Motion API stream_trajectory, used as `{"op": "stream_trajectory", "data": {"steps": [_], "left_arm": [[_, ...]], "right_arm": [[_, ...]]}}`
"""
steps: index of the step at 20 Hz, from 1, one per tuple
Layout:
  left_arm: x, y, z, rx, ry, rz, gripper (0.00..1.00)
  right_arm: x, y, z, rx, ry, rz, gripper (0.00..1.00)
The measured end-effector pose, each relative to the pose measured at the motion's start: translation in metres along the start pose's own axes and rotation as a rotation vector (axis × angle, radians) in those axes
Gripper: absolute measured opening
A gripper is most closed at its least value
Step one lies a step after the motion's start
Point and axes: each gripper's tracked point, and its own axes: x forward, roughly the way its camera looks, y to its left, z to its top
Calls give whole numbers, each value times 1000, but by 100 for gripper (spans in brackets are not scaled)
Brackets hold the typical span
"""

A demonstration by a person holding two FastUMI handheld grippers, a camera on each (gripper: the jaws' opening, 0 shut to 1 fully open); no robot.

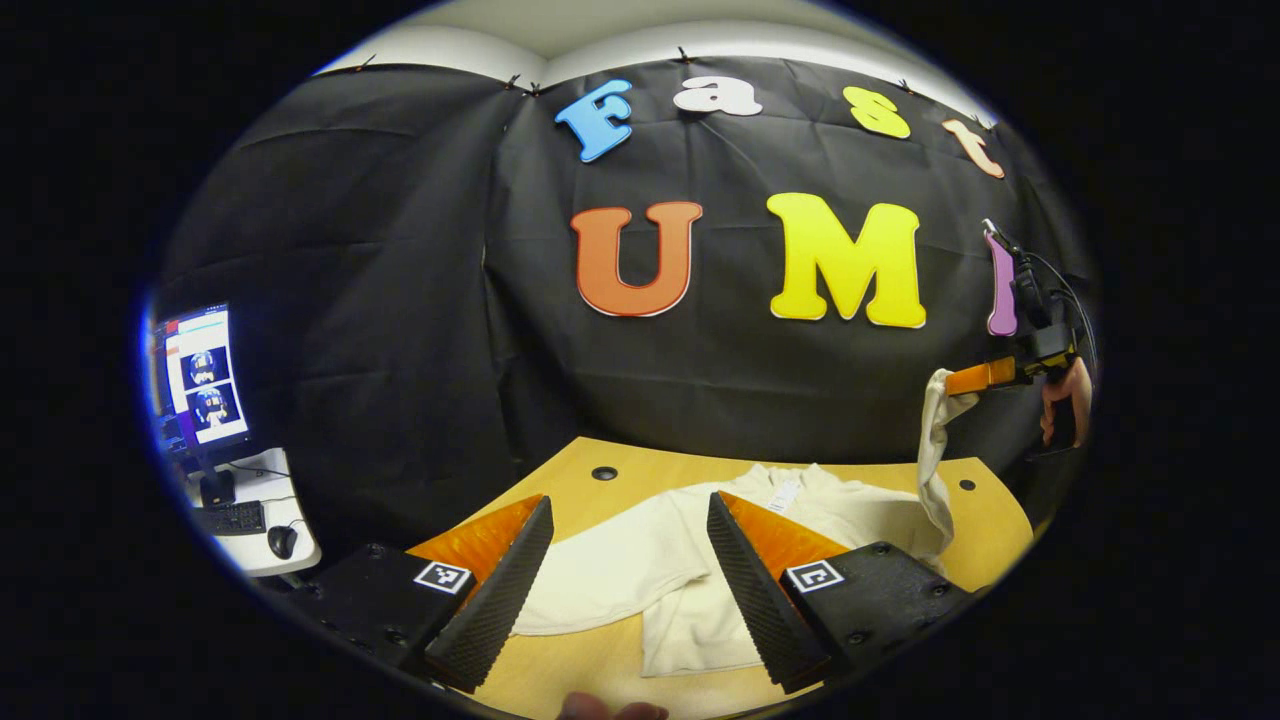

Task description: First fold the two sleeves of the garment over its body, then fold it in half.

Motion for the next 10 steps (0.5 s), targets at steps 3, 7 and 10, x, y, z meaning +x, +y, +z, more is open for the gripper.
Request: {"op": "stream_trajectory", "data": {"steps": [3, 7, 10], "left_arm": [[-3, 23, -2, -1, -2, 36, 98], [-6, 39, -9, -15, 10, 53, 98], [-5, 45, -11, -17, 7, 41, 98]], "right_arm": [[37, 38, -11, -39, 27, 50, 1], [90, 82, -36, -95, 79, 86, 1], [129, 116, -67, -130, 134, 112, 1]]}}
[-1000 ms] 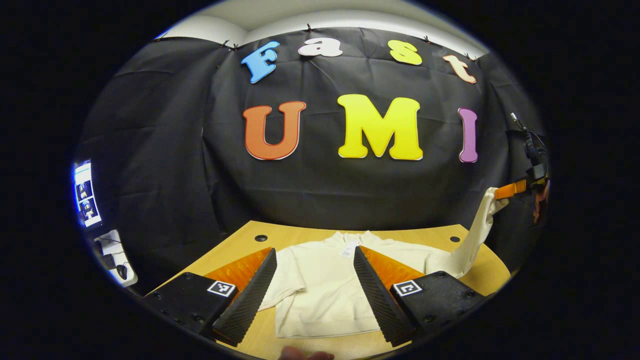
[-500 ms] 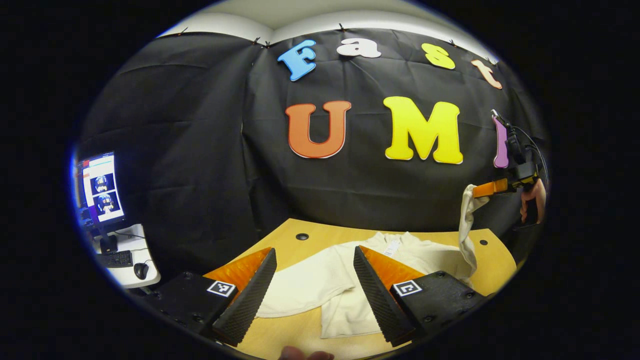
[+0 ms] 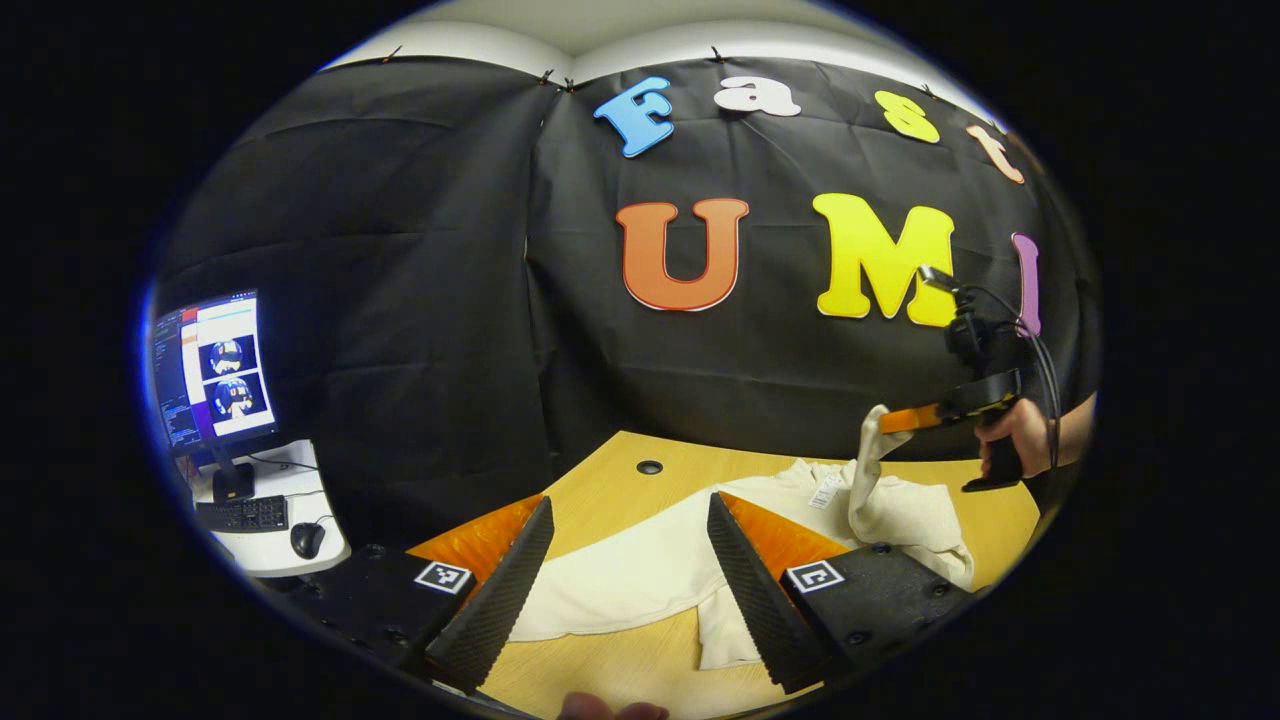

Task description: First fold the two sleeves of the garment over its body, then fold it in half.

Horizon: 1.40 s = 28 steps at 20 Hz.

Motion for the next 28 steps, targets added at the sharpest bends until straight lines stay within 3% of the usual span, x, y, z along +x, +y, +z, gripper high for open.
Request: {"op": "stream_trajectory", "data": {"steps": [8, 14, 15, 17, 19, 21, 22, 23, 28], "left_arm": [[2, 29, -12, 25, 35, 10, 98], [0, 58, -24, 26, 70, 54, 98], [0, 62, -25, 28, 73, 58, 98], [-1, 69, -30, 26, 77, 71, 98], [-3, 76, -36, 31, 87, 78, 98], [-4, 81, -41, 49, 80, 72, 98], [-4, 84, -44, 57, 74, 67, 98], [-5, 87, -48, 69, 76, 64, 98], [-5, 109, -67, 71, 68, 36, 98]], "right_arm": [[102, 65, -51, -88, 119, 15, 1], [122, 83, -64, -81, 137, 28, 2], [122, 86, -61, -73, 128, 35, 11], [117, 93, -55, -78, 102, 55, 14], [104, 99, -47, -82, 78, 66, 32], [86, 105, -38, -67, 43, 78, 32], [75, 107, -35, -60, 25, 81, 37], [63, 108, -31, -53, 7, 84, 59], [-21, 116, -11, -26, -99, 94, 65]]}}
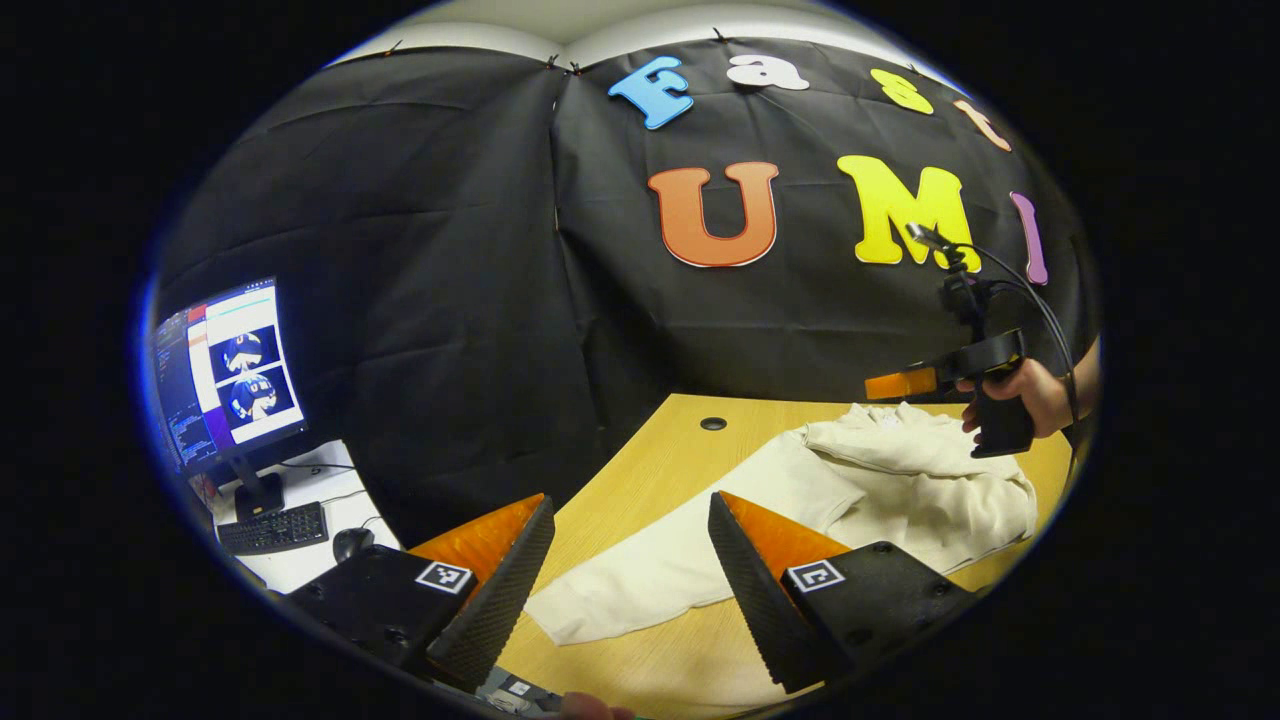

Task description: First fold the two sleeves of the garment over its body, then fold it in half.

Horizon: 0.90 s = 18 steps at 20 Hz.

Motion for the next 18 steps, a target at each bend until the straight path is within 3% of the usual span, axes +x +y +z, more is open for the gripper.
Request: {"op": "stream_trajectory", "data": {"steps": [1, 2, 6, 10, 18], "left_arm": [[0, 9, -8, -4, 13, 7, 98], [0, 20, -16, -9, 20, 14, 98], [3, 56, -63, -5, 99, 27, 98], [13, 76, -113, -5, 191, -25, 98], [50, 76, -177, -13, 323, -116, 99]], "right_arm": [[-19, 3, 5, -6, -19, 6, 90], [-40, 8, 9, -12, -39, 14, 98], [-125, 17, 31, -11, -134, 12, 98], [-191, 16, 29, 18, -163, -28, 98], [-243, -8, 7, 33, -128, -144, 98]]}}
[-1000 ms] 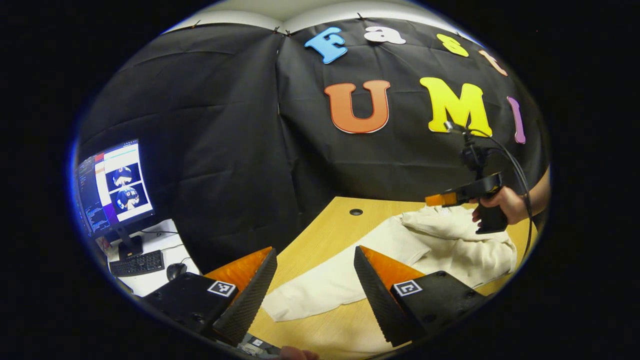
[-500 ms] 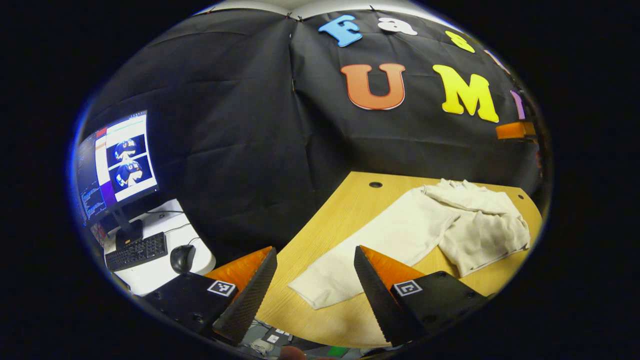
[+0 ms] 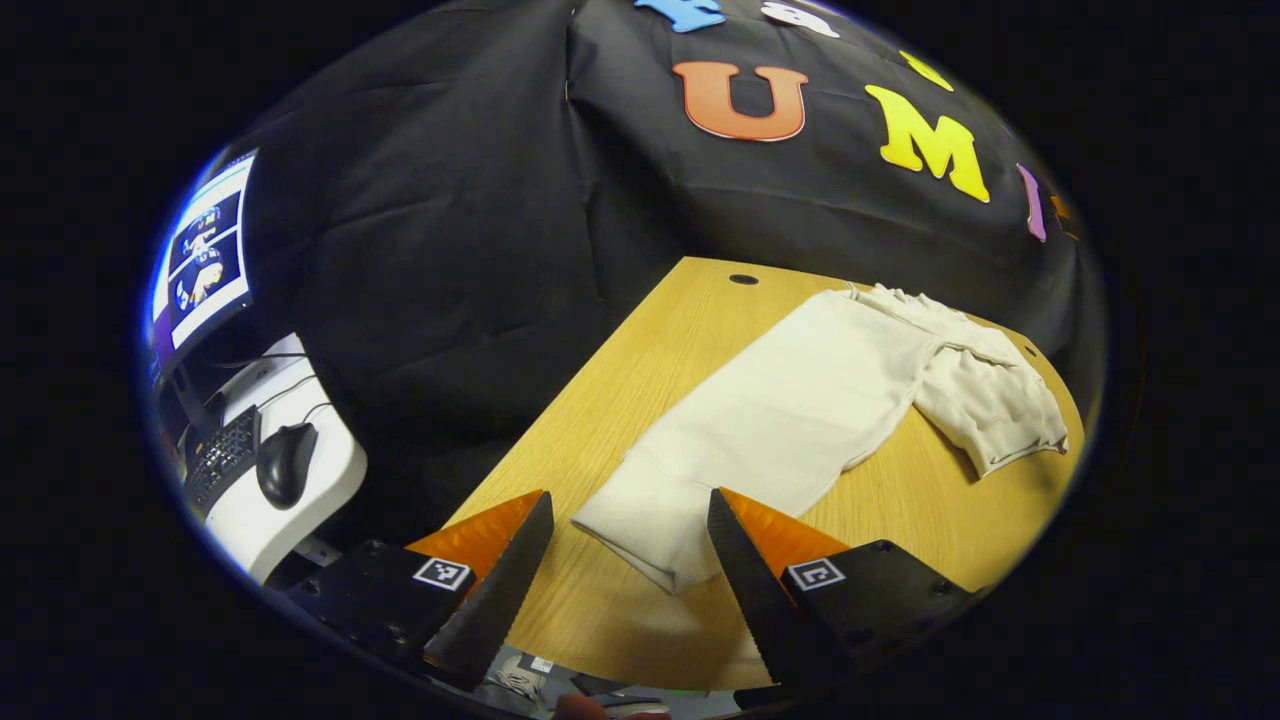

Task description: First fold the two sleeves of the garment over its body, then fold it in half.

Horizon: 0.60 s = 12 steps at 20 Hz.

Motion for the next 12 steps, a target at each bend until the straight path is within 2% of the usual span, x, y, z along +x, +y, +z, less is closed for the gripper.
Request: {"op": "stream_trajectory", "data": {"steps": [4, 8, 10, 12], "left_arm": [[11, -2, -5, 11, 20, -33, 99], [12, -2, -8, 5, 22, -49, 98], [10, -2, -9, -2, 41, -46, 96], [11, -6, -7, -13, 43, -52, 88]], "right_arm": [[-7, -9, -8, 25, 16, -39, 98], [-9, -8, -12, 35, 23, -45, 98], [-8, -6, -14, 41, 30, -40, 98], [-8, -5, -12, 49, 26, -37, 98]]}}
